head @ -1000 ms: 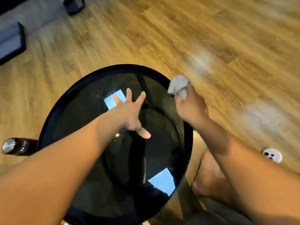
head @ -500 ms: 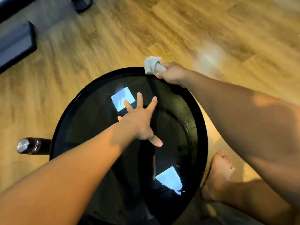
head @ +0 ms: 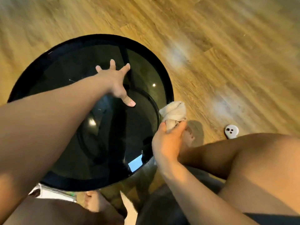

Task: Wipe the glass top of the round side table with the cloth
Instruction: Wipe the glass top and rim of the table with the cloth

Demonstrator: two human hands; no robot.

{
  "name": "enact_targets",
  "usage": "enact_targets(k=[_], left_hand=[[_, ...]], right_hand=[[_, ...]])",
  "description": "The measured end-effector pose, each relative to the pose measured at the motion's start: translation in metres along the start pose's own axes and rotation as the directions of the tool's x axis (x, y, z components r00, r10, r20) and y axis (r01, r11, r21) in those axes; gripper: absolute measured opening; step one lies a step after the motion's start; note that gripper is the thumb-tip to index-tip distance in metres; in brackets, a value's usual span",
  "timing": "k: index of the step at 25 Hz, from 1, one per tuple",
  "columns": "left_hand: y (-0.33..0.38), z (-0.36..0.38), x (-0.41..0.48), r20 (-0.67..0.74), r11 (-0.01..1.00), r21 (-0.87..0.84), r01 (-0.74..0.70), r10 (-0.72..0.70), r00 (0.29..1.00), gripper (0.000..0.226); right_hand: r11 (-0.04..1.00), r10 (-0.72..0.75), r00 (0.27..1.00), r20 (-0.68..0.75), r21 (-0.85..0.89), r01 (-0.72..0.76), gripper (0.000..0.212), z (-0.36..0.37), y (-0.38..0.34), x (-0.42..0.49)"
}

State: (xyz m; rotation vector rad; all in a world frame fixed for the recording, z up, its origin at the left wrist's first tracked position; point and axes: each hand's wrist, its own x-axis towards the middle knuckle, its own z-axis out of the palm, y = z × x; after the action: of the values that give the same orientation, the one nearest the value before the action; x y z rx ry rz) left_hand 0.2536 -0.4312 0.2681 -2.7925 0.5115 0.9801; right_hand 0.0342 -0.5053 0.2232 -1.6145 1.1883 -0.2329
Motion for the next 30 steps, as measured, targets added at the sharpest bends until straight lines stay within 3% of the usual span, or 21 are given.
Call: enact_targets(k=[2,6,9,12,13,17,20,22,25,28,30], left_hand=[[-0.001,0.001,0.001,0.011,1.0,-0.014,0.003,-0.003,1.0,0.147],[0.005,-0.003,0.001,-0.012,1.0,0.023,-0.008,0.008,1.0,0.145],[0.003,-0.001,0.007,0.003,0.999,0.038,-0.01,0.01,1.0,0.148],[0.001,0.001,0.011,0.02,1.0,0.027,-0.007,0.007,1.0,0.153],[0.001,-0.001,0.01,0.028,1.0,0.024,-0.006,0.005,1.0,0.153],[0.004,-0.006,0.001,0.0,0.999,0.039,-0.02,0.02,1.0,0.15],[0.007,-0.007,-0.007,-0.007,0.999,0.039,-0.02,0.02,1.0,0.144],[0.005,-0.007,-0.009,-0.005,1.0,0.002,-0.011,0.011,1.0,0.146],[-0.001,0.0,-0.021,-0.012,0.999,-0.035,0.007,-0.007,1.0,0.148],[0.005,0.021,-0.044,-0.189,0.997,-0.057,0.046,-0.056,0.98,0.121],[-0.004,0.052,-0.077,-0.304,0.989,-0.133,0.07,-0.108,0.946,0.101]], right_hand=[[0.99,-0.083,0.996,0.025,-0.109,0.086,0.038,0.007,-0.022,0.044],[0.853,-0.193,0.938,0.289,-0.423,0.306,0.042,0.04,-0.088,0.15],[0.759,-0.213,0.857,0.469,-0.473,0.447,0.042,0.089,-0.145,0.196],[0.657,-0.225,0.721,0.655,-0.445,0.609,0.04,0.123,-0.181,0.213],[0.67,-0.213,0.702,0.68,-0.422,0.611,0.041,0.126,-0.185,0.213],[0.821,-0.196,0.772,0.605,-0.329,0.467,0.049,0.093,-0.163,0.196],[0.886,-0.07,0.863,0.5,-0.366,0.284,0.062,0.047,-0.118,0.171],[0.904,-0.035,0.932,0.36,-0.387,0.184,0.061,0.022,-0.076,0.133],[0.985,0.046,0.99,0.134,-0.173,-0.022,0.049,0.004,-0.019,0.03],[0.986,0.125,0.984,0.13,-0.125,-0.109,0.053,-0.008,0.016,-0.046],[0.986,0.043,0.985,0.168,-0.168,-0.015,0.054,-0.014,0.019,-0.044]])
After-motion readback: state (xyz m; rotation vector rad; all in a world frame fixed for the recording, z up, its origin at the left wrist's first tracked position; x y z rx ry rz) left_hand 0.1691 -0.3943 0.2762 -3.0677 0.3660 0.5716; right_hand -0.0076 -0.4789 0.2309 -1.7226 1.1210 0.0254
